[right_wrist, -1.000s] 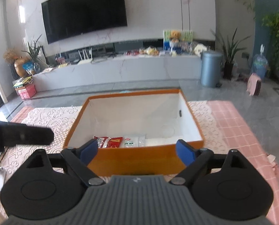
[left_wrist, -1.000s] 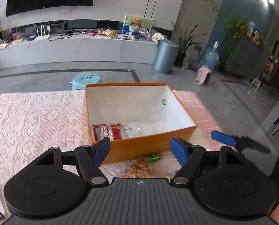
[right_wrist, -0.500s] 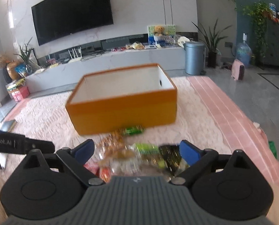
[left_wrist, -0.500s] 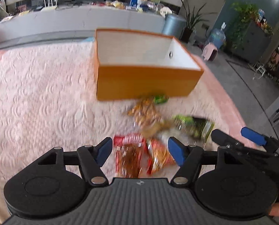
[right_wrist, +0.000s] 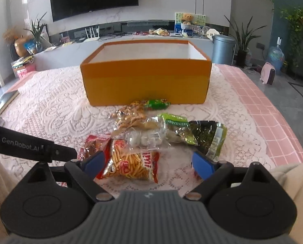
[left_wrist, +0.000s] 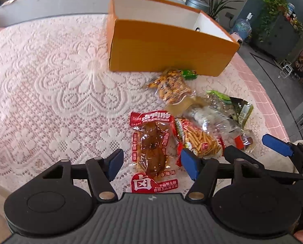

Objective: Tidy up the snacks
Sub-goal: 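Grasp the red duck pack with the left tool while the right tool grasps the MiMi bag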

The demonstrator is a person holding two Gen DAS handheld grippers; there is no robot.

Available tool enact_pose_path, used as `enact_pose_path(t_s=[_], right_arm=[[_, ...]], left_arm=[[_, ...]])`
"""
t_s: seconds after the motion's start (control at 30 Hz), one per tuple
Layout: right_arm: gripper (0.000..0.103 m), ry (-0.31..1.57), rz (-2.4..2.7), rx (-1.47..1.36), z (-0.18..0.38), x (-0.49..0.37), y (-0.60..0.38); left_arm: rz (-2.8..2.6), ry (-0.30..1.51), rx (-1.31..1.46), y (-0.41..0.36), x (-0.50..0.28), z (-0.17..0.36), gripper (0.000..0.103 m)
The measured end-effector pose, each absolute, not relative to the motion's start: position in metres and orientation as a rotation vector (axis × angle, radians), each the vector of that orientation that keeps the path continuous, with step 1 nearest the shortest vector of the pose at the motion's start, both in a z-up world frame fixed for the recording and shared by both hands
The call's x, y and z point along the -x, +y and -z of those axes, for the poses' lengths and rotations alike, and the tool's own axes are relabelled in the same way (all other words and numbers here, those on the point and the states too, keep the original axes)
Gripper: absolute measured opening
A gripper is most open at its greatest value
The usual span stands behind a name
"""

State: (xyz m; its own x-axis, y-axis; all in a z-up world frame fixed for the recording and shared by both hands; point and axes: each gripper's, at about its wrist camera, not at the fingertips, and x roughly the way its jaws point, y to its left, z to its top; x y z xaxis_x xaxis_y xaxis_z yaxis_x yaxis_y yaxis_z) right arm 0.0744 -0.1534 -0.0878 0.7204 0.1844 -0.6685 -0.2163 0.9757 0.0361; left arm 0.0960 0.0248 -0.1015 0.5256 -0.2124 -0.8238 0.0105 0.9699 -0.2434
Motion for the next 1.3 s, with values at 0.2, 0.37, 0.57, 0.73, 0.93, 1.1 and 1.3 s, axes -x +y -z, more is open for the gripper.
enact_pose_path(t_s=[0.2, 0.37, 0.57, 0.73, 0.93, 1.1, 1.3], right_arm=[[0.090, 0.793, -0.212, 0.007, 0.103, -0.092, -0.154], [0.096, 0.842, -0.216, -0.022, 0.118, -0.105, -0.150], [0.096, 0.900, -0.252, -0.060, 0.131, -0.118, -0.144], [0.096, 0.933, -0.256, -0.061, 0.138, -0.125, -0.140], [0.069, 0.931, -0.302, -0.031, 0.141, -0.124, -0.135], [0.064, 0.922, -0.304, -0.015, 0.139, -0.116, -0.136], [0.063, 0.937, -0.240, -0.004, 0.134, -0.108, -0.144]], left_arm=[[0.098, 1.027, 0.230, 0.031, -0.104, 0.110, 0.077], [0.068, 1.054, 0.261, 0.037, -0.111, 0.119, 0.077], [0.070, 1.069, 0.312, 0.043, -0.116, 0.128, 0.077], [0.075, 1.082, 0.311, 0.040, -0.119, 0.133, 0.077], [0.070, 1.087, 0.286, 0.036, -0.121, 0.136, 0.077], [0.070, 1.091, 0.277, 0.036, -0.121, 0.136, 0.078], [0.063, 1.095, 0.241, 0.026, -0.127, 0.140, 0.083]])
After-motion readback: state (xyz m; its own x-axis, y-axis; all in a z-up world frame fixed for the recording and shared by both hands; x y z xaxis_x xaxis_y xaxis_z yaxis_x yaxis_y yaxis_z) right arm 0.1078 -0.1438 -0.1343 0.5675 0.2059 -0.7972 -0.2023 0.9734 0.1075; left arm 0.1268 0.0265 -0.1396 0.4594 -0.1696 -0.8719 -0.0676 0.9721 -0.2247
